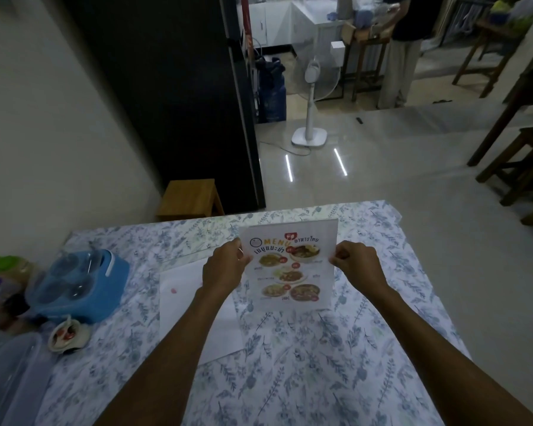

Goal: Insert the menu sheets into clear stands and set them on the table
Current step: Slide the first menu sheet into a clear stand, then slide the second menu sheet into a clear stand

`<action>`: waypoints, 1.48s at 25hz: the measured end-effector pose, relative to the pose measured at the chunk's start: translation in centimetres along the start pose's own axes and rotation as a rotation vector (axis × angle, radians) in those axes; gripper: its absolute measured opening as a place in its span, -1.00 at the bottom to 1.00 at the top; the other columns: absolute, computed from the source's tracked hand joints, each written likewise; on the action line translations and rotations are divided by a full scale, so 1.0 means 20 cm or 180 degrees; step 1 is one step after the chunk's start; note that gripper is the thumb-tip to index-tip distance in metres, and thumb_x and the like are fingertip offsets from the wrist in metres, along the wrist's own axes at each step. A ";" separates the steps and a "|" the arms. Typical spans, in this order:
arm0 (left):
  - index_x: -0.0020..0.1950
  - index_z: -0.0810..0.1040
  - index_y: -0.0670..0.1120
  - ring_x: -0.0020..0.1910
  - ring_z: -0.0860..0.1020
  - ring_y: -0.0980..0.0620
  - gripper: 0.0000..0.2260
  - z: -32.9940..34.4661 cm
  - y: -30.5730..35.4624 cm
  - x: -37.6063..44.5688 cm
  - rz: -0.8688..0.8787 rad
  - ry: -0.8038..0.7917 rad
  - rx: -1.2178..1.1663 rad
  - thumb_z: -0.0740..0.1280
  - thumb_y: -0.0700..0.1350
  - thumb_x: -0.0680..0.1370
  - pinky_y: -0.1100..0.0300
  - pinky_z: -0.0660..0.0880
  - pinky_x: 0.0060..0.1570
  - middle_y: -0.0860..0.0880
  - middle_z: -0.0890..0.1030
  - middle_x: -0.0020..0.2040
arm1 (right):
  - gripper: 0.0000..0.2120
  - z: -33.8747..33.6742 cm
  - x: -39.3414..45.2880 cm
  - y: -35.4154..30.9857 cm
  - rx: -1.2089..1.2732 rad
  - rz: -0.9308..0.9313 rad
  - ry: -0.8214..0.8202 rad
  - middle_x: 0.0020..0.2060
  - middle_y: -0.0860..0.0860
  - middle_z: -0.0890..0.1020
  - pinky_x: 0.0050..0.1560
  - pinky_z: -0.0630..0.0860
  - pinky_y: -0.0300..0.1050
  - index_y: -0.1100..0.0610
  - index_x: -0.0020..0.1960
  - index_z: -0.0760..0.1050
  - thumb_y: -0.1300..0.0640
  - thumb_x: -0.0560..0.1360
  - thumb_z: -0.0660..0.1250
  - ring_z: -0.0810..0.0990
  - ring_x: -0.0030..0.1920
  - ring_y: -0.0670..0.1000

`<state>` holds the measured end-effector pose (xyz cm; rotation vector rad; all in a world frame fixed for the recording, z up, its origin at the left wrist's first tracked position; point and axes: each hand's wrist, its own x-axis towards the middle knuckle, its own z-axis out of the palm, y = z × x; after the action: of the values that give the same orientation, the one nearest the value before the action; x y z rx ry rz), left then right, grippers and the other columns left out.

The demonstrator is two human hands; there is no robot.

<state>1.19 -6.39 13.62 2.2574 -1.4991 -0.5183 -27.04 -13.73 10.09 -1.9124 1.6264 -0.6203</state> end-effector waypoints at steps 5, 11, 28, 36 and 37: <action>0.17 0.53 0.00 -0.06 0.61 -0.05 -0.73 0.01 -0.02 -0.02 0.0037 -0.0079 0.0017 0.43 0.02 0.52 0.10 0.49 -0.17 0.01 0.64 0.01 | -0.90 -0.01 -0.02 0.01 0.0006 0.0051 -0.0030 -0.18 0.06 0.74 -0.27 0.49 -0.28 0.17 -0.11 0.65 0.15 0.44 0.50 0.65 -0.25 -0.04; 0.18 0.49 0.02 -0.02 0.61 -0.02 -0.70 0.02 -0.09 -0.05 0.0111 -0.0244 0.0052 0.45 0.03 0.50 0.07 0.52 -0.12 0.04 0.63 0.06 | -0.73 -0.02 -0.09 -0.05 -0.0042 0.0170 0.0125 -0.06 0.09 0.74 -0.07 0.59 -0.13 0.20 0.09 0.63 0.11 0.44 0.51 0.68 -0.11 -0.01; 0.27 0.47 0.03 0.01 0.60 0.00 -0.65 -0.16 -0.86 -0.30 0.0258 -0.0425 -0.0192 0.40 0.09 0.53 0.10 0.51 -0.07 0.04 0.62 0.08 | -0.72 0.73 -0.62 -0.63 -0.0236 0.0405 -0.0173 -0.10 0.04 0.71 -0.12 0.56 -0.11 0.13 0.07 0.55 0.05 0.43 0.48 0.66 -0.11 0.04; 0.24 0.46 -0.01 0.10 0.59 -0.05 -0.68 -0.03 -1.37 -0.40 -0.0365 -0.0704 -0.0131 0.39 0.05 0.54 0.02 0.55 0.07 -0.05 0.62 0.17 | -0.68 1.25 -0.74 -0.73 -0.0456 0.0514 -0.0817 -0.01 0.08 0.70 -0.04 0.57 -0.07 0.15 0.14 0.52 0.06 0.45 0.43 0.65 0.00 0.09; 0.25 0.45 -0.02 0.11 0.59 -0.07 -0.67 -0.01 -1.41 -0.41 -0.0404 -0.0735 -0.0115 0.39 0.05 0.54 0.01 0.55 0.07 -0.08 0.59 0.19 | -0.65 1.28 -0.74 -0.72 -0.0534 0.0527 -0.0833 0.04 0.12 0.66 -0.01 0.55 -0.04 0.17 0.18 0.49 0.06 0.46 0.42 0.62 0.05 0.12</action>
<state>20.52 11.33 0.44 2.3399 -1.4427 -0.8625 -1.91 5.37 0.81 -1.8588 1.6854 -0.1624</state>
